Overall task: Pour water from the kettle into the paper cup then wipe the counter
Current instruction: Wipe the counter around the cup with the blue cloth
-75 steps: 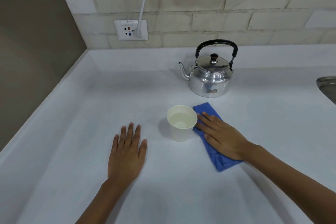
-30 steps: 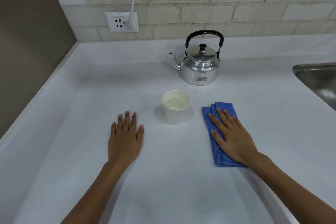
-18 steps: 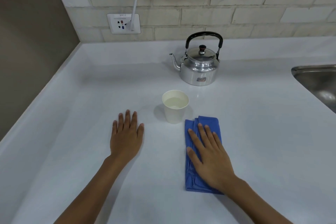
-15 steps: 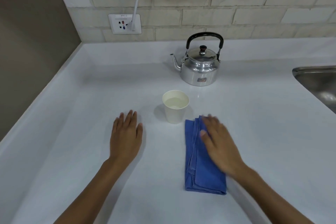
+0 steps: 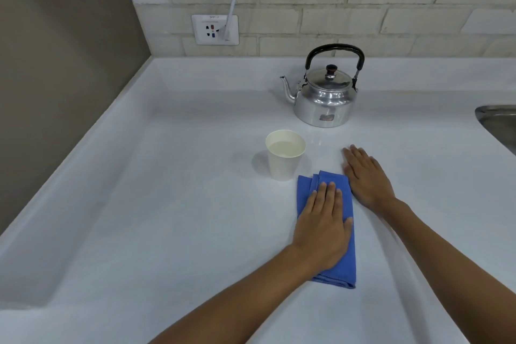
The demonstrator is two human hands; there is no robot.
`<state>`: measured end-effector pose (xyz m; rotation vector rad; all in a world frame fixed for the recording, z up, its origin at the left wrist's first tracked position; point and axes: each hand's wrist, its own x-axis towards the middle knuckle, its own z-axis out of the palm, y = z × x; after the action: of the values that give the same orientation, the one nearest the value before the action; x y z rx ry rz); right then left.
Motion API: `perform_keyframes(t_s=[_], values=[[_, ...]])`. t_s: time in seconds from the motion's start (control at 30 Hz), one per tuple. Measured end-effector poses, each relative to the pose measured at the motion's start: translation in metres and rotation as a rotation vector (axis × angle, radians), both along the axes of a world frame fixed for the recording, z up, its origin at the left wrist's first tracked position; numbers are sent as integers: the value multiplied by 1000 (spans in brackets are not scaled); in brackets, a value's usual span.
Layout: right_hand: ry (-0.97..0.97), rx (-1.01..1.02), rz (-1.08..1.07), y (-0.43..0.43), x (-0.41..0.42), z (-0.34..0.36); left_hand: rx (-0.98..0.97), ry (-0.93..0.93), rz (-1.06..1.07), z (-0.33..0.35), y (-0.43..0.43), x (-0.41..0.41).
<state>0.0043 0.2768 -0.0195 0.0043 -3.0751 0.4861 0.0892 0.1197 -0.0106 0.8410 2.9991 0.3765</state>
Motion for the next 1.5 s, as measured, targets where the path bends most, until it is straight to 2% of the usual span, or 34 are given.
perform_keyframes(t_s=[0.3,0.37,0.43,0.5,0.6,0.7,0.8,0.93,1.07,1.17,1.27,1.5], values=[[6,29,-7,2,-3,-4,9,-19,-37,-1,-41,12],[23,33,-7,2,-3,-6,2,-52,5,1,-64,19],[35,33,-10,2,-2,-7,-42,33,55,1,-91,27],[39,39,-10,2,-2,-8,-75,38,121,8,-114,35],[42,45,-3,2,-2,-8,-51,2,155,9,-143,36],[41,46,-3,2,-3,-10,-55,41,223,8,-162,17],[56,63,-5,1,-3,-12,36,30,322,-1,-166,-23],[67,70,-6,1,-3,-12,41,-28,401,-4,-140,-78],[82,79,-1,1,-2,-9,49,-21,275,-7,-135,-79],[74,67,-4,0,-1,-8,101,-27,98,-11,-150,-64],[71,65,-5,-1,0,-6,70,-26,-3,-9,-171,-72],[61,96,-22,-4,-1,-8,49,-76,224,0,-162,-169]])
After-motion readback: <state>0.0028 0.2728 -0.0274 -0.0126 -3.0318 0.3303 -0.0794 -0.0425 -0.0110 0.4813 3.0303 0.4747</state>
